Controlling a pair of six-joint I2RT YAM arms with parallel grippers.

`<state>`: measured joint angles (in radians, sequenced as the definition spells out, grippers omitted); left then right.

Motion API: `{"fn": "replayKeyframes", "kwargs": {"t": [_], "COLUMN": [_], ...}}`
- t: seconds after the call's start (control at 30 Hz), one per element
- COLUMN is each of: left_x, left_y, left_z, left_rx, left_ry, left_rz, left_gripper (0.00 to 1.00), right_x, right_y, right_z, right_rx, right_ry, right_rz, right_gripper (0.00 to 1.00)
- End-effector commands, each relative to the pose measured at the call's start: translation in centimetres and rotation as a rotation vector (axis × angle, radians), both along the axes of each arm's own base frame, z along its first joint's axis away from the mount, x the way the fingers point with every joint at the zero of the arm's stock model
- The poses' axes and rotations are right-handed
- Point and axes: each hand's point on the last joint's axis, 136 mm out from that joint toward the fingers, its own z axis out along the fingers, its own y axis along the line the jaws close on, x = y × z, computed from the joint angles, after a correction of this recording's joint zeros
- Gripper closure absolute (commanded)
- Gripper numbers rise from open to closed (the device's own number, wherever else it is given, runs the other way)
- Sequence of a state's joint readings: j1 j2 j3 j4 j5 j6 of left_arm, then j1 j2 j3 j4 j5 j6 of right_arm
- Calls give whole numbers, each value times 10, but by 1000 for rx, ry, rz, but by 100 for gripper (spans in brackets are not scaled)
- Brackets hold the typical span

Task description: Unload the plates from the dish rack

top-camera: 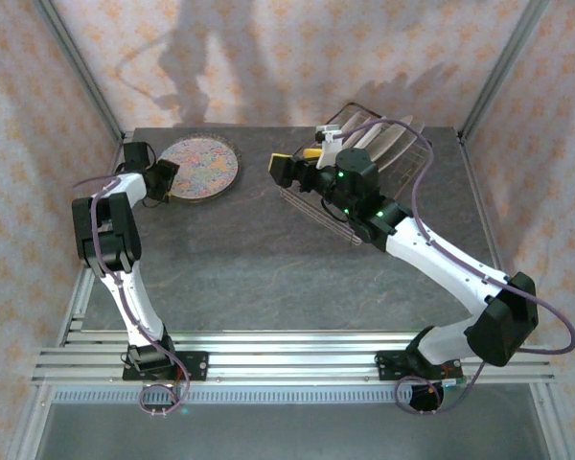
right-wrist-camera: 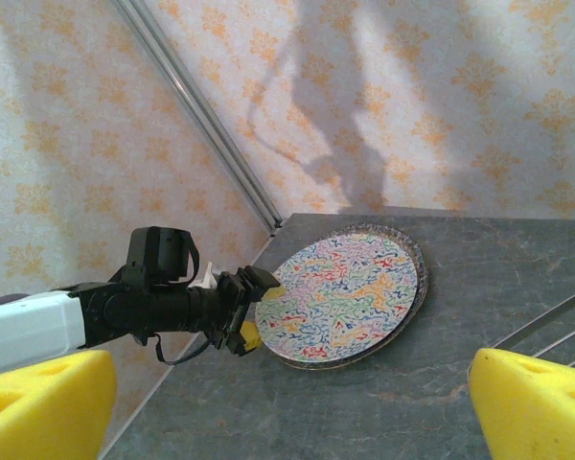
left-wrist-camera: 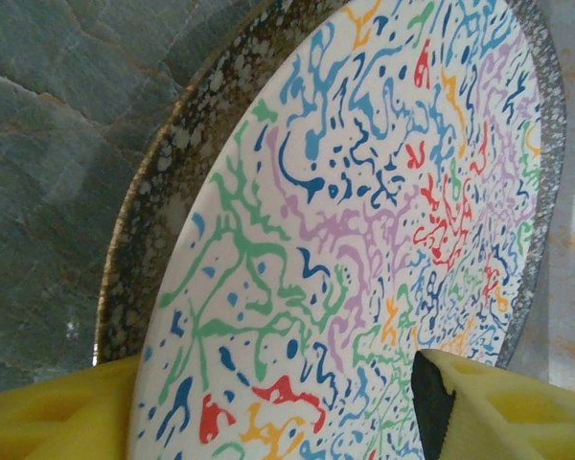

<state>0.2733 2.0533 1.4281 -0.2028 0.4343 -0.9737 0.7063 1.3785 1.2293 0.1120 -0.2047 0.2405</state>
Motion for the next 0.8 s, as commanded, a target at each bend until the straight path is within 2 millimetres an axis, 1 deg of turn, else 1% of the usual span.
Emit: {"fn": "replayKeyframes", "kwargs": {"t": [0.0, 0.3, 0.4, 0.53, 0.67, 0.77], "left_x": [-7, -10, -11, -18, -31, -43], "left_y": [9, 9, 10, 13, 13, 9], "left_z": [-12, -14, -11, 1, 18, 33], "left_rx": [22, 23, 28, 59, 96, 130], "left_ry": [73, 101, 100, 114, 154, 174], "left_rz": [4, 3, 6, 11, 25, 37], "left_gripper": [31, 29, 28, 25, 22, 21], "right_x": [-2, -2, -1, -1, 1, 5], "right_y": [-2, -3, -6, -10, -16, -37], "right_z": [19, 18, 20, 25, 35, 45], "right_rx": [32, 35, 35, 40, 46, 31], "right_ry": [-19, -13, -16, -24, -33, -38], "right_rz": [-16, -21, -33, -52, -82, -193], "right_gripper": [5, 5, 5, 5, 6, 6]}}
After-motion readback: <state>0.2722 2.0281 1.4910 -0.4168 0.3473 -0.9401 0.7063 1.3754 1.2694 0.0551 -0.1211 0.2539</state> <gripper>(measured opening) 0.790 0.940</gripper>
